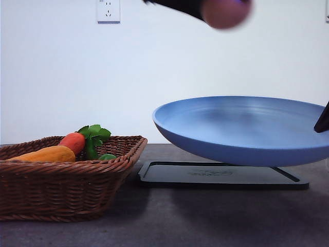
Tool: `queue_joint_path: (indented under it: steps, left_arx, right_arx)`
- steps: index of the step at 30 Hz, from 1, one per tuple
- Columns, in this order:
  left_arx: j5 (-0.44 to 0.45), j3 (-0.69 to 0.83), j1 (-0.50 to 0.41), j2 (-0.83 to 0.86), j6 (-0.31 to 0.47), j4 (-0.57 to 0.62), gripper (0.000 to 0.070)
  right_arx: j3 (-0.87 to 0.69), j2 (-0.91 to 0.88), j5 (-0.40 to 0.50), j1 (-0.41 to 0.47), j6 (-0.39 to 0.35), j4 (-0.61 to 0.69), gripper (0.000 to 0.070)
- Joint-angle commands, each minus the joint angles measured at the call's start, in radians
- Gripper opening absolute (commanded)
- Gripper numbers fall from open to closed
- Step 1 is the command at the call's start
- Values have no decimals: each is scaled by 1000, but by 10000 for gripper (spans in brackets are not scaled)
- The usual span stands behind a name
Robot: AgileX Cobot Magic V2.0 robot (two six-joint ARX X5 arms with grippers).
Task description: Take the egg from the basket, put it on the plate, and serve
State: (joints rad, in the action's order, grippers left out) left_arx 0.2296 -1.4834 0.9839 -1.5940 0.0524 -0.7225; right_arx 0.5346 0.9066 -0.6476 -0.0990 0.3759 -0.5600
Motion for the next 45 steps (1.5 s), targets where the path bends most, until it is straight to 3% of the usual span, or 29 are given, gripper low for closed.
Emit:
queue_joint_path:
  steps: [1,6,15,20,23,33,45]
  left_arx:
    - [-51,-13,25,-50,16,5,201]
    - [-125,-13,57,-155,20,6,201]
    - [-130,-13,61,-246,41,7,214]
    - [-130,-13,62,-249,40,11,376]
    - [-130,-15,62,-248,38,9,423]
    - [-130,-117,54,-214,36,-144,427]
    - [-130,-146,-32,-8,23,-272,425]
  right_arx:
    - [10,8,-9,-4,17,6,0]
    - [10,8,-9,-4,16,-10,0]
    - [10,8,-11,-4,16,-18,0]
    - [10,8,-11,-4,16,-31,0]
    - [10,8,-11,-4,16,-53,0]
    - [11,92,-46,-4,0,-94,0]
    - [136,406,-58,36,-25,97,0]
